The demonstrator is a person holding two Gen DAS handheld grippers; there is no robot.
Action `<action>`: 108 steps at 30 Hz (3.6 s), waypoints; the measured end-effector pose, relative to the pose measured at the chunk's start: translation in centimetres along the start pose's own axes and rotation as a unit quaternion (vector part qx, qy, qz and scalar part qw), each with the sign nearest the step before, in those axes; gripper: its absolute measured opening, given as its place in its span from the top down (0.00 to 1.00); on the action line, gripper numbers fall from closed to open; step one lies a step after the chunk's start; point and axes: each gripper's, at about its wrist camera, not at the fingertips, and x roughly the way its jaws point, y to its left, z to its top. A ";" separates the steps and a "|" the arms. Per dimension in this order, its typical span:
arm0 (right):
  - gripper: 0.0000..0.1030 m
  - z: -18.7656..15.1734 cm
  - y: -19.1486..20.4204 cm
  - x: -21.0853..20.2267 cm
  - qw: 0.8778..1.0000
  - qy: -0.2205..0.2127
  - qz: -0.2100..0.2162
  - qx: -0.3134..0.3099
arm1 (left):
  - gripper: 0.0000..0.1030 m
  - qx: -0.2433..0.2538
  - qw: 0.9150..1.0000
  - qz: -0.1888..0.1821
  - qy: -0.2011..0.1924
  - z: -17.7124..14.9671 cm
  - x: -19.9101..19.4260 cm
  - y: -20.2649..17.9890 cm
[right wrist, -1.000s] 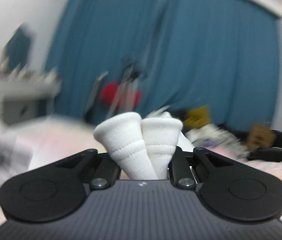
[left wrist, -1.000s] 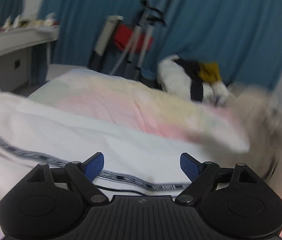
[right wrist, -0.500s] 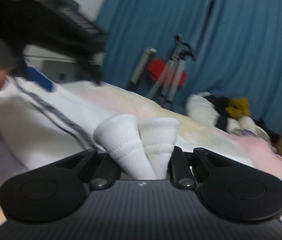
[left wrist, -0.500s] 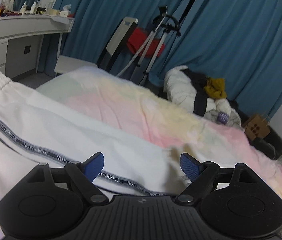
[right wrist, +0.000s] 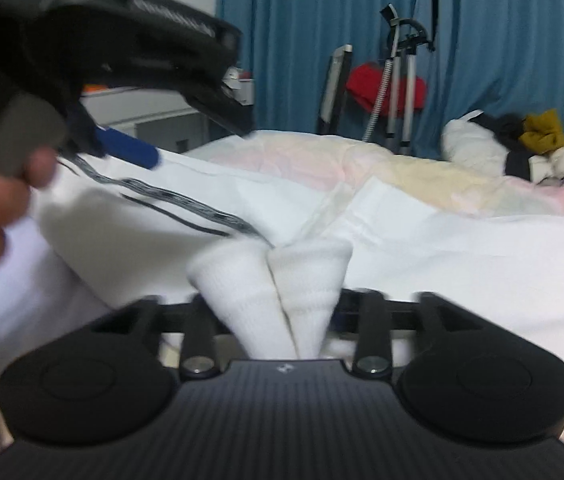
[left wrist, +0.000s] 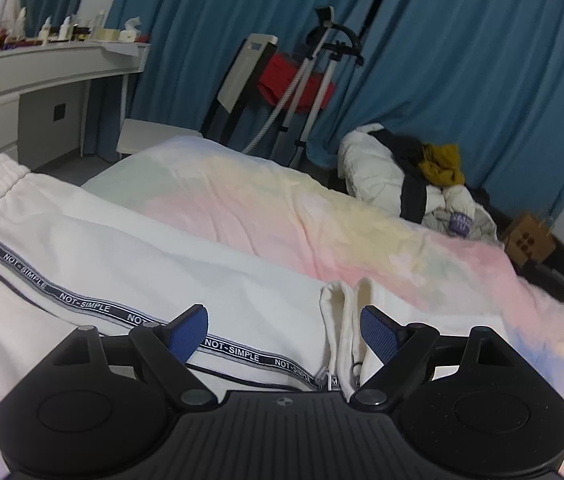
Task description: Fold clothes
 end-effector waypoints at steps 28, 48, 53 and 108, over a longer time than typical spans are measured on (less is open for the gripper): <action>0.20 0.8 -9.1 -3.4 0.975 0.004 -0.185 0.123 | 0.18 0.208 0.975 -0.001 -0.080 -6.6 -19.8 -14.3; 0.20 1.1 -10.1 -3.2 0.972 0.003 -0.186 0.140 | 0.17 0.193 0.971 -0.021 -0.136 -8.0 -26.4 -17.2; 0.20 1.1 -10.1 -3.0 0.972 0.005 -0.188 0.143 | 0.17 0.180 0.976 -0.024 -0.123 -7.4 -25.9 -16.5; 0.20 0.4 -11.8 -2.7 0.970 0.045 -0.176 0.161 | 0.81 -0.107 0.966 0.204 -0.122 6.3 -4.5 10.2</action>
